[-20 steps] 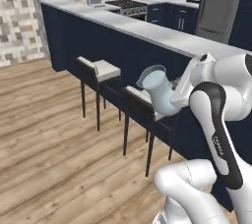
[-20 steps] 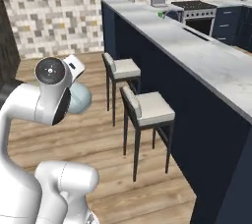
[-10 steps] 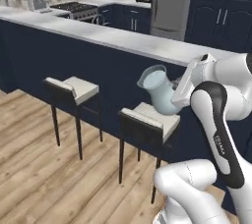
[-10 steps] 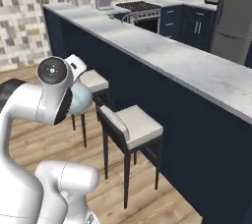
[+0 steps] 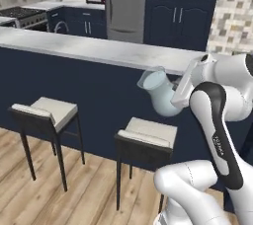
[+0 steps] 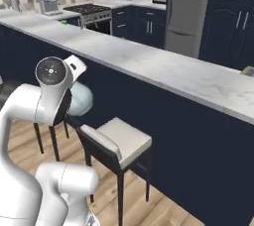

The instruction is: Place the pitcher and cup on the dining counter for serving.

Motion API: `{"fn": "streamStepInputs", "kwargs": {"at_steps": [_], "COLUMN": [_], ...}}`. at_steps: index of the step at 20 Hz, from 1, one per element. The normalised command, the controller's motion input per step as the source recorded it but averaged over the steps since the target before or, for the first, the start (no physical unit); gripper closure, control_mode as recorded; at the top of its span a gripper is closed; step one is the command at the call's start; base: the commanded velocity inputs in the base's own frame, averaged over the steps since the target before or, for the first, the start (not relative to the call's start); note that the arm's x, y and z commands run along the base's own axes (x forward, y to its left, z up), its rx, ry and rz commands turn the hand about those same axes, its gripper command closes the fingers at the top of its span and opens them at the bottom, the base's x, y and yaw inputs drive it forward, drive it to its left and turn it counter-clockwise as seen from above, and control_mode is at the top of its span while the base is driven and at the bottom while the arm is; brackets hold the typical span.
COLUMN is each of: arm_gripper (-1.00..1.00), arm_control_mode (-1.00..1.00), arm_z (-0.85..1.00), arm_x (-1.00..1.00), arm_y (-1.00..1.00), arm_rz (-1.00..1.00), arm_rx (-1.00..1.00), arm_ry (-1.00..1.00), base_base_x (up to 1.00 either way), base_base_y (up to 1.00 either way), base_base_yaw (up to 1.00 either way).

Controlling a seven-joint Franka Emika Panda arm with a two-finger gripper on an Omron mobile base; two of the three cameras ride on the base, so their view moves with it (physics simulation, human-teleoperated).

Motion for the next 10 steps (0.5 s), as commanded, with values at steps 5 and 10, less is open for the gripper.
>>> {"fn": "streamStepInputs", "kwargs": {"at_steps": [5,10], "arm_gripper": [1.0,1.0], "arm_control_mode": [1.0,1.0], "arm_z": [0.0,0.0], "arm_x": [0.0,0.0], "arm_y": [0.0,0.0], "arm_rz": [0.0,0.0], "arm_rx": [0.0,0.0], "arm_ry": [0.0,0.0], "base_base_x": [0.64,0.64], "base_base_y": [0.0,0.0], "base_base_yaw": [-0.38,-0.24]}}
